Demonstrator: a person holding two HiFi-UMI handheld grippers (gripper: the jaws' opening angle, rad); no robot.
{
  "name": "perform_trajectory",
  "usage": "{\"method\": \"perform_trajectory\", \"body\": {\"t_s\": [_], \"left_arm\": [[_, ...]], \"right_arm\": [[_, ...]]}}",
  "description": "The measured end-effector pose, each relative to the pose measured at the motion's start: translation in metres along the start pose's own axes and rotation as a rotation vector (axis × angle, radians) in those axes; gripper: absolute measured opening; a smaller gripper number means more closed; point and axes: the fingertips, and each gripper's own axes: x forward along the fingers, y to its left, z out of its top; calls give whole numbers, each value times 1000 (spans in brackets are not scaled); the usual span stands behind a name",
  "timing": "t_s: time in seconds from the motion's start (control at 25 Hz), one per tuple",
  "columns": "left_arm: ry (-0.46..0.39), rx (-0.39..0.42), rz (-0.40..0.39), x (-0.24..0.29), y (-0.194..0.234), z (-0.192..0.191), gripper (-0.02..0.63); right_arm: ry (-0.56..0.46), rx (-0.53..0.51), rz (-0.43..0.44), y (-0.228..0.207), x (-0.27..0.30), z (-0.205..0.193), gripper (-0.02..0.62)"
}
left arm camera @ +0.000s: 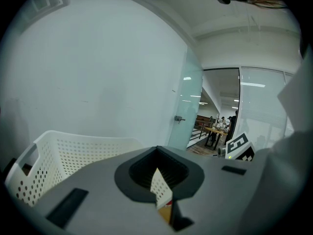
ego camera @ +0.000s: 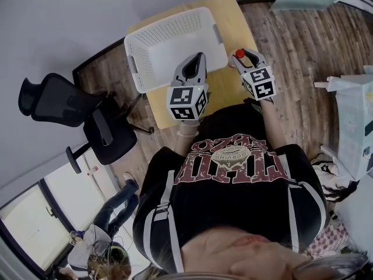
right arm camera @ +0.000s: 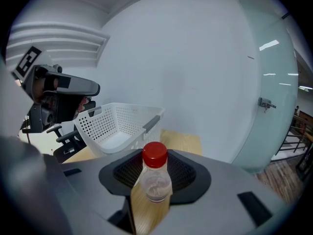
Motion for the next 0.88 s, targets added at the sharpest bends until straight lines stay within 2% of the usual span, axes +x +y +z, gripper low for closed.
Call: {"method": "perform_trajectory", "body": {"t_s": [0.36,0.88], "left_arm": [[0,3,-22,2,-5,0,46],[-6,1,-30,0,-5,0,46]], "right_arm": [[7,20,-12,-2,-5,-3,160],[-49,29,-48,-8,-18,14,160]]}}
